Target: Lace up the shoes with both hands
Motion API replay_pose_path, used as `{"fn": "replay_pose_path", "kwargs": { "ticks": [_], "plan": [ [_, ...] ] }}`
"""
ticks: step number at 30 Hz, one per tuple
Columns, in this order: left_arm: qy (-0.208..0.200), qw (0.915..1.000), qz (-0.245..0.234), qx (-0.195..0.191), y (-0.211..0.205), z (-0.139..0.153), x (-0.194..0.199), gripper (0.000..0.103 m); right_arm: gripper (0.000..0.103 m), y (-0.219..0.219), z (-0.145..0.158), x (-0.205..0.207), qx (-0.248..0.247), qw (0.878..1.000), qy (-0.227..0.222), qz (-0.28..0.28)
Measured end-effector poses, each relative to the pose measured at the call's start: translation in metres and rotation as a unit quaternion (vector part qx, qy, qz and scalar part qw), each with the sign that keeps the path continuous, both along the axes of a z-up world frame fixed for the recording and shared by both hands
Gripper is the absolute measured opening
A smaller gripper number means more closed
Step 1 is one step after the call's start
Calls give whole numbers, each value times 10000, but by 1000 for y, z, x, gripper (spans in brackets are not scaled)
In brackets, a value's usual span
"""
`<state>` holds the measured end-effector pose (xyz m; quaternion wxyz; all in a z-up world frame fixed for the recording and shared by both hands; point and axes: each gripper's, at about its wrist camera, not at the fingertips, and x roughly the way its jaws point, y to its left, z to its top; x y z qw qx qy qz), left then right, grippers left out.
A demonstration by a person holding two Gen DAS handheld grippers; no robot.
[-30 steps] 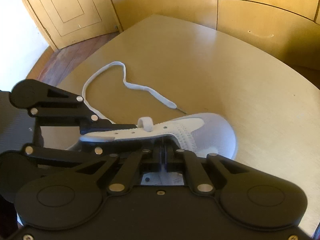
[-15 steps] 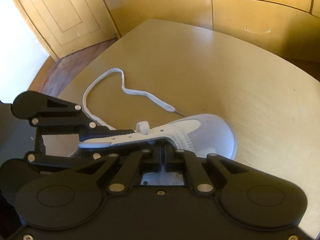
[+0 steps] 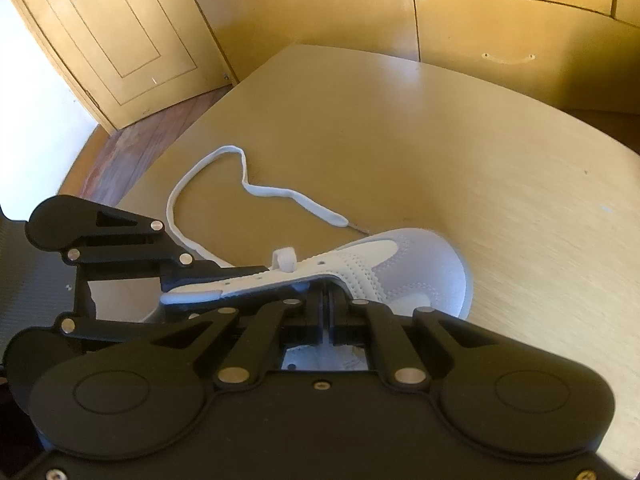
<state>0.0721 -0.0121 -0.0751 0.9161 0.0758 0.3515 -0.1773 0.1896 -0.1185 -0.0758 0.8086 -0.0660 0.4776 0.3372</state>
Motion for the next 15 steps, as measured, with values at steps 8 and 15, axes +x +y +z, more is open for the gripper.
{"fn": "replay_pose_path", "kwargs": {
  "ticks": [8, 15],
  "plan": [
    [5, 10000, -36, -12, 3, 0, -1, 9, 3, -1, 6, -3, -60, 9999, -128, 12],
    [-10, 10000, 21, 81, -20, 0, -6, 9, 3, 7, 3, -2, -212, 9993, -294, 71]
  ]
}}
